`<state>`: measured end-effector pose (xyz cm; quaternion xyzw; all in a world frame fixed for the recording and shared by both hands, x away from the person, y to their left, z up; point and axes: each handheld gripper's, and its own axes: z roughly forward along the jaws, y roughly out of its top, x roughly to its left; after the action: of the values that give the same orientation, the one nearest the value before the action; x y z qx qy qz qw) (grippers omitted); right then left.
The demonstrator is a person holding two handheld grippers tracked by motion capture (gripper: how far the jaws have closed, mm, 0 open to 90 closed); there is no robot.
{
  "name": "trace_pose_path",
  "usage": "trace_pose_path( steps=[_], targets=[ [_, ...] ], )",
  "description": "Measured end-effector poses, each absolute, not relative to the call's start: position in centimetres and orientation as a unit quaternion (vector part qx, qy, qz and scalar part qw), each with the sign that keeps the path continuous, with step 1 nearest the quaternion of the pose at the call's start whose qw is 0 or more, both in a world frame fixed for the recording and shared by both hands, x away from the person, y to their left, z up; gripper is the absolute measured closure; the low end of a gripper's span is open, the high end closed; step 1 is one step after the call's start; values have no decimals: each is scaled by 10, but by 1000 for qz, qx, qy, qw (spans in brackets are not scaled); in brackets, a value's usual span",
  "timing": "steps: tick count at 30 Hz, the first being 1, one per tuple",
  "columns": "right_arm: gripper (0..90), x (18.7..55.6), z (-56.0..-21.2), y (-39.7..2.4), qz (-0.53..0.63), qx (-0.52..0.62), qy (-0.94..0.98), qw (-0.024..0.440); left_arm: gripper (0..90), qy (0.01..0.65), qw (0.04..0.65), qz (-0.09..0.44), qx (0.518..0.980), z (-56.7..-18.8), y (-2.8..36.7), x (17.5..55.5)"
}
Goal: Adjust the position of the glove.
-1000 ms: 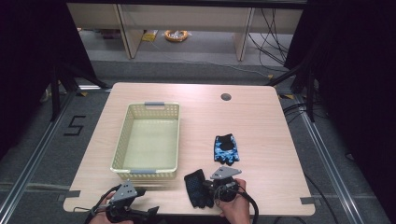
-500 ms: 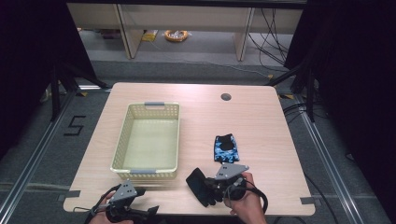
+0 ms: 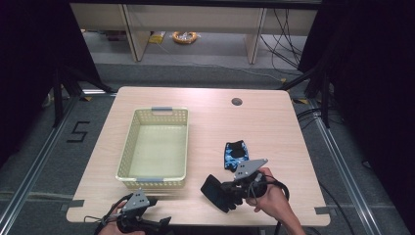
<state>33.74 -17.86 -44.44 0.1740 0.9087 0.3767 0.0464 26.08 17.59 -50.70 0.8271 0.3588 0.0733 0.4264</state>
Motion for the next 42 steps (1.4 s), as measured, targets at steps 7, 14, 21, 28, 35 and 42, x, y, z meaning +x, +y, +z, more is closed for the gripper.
trace_pose_path(
  steps=[7,14,21,28,35,42],
  targets=[
    [857,358,-463,-171,327,143,933,36,197,371,437,61,817,-507,175,259],
    [846,376,-478,-164,292,124,948,29,197,371,438,61,817,-507,175,258],
    [797,380,-491,-164,295,130,946,26,198,357,434,67,824,-506,176,259],
    [528,374,-483,-173,339,202,918,38,198,363,434,54,822,-505,174,258],
    [469,377,-464,-204,378,378,838,109,197,352,440,56,824,-504,170,259],
    [468,390,-461,-219,362,461,794,162,197,366,440,39,819,-505,158,265]
  ],
)
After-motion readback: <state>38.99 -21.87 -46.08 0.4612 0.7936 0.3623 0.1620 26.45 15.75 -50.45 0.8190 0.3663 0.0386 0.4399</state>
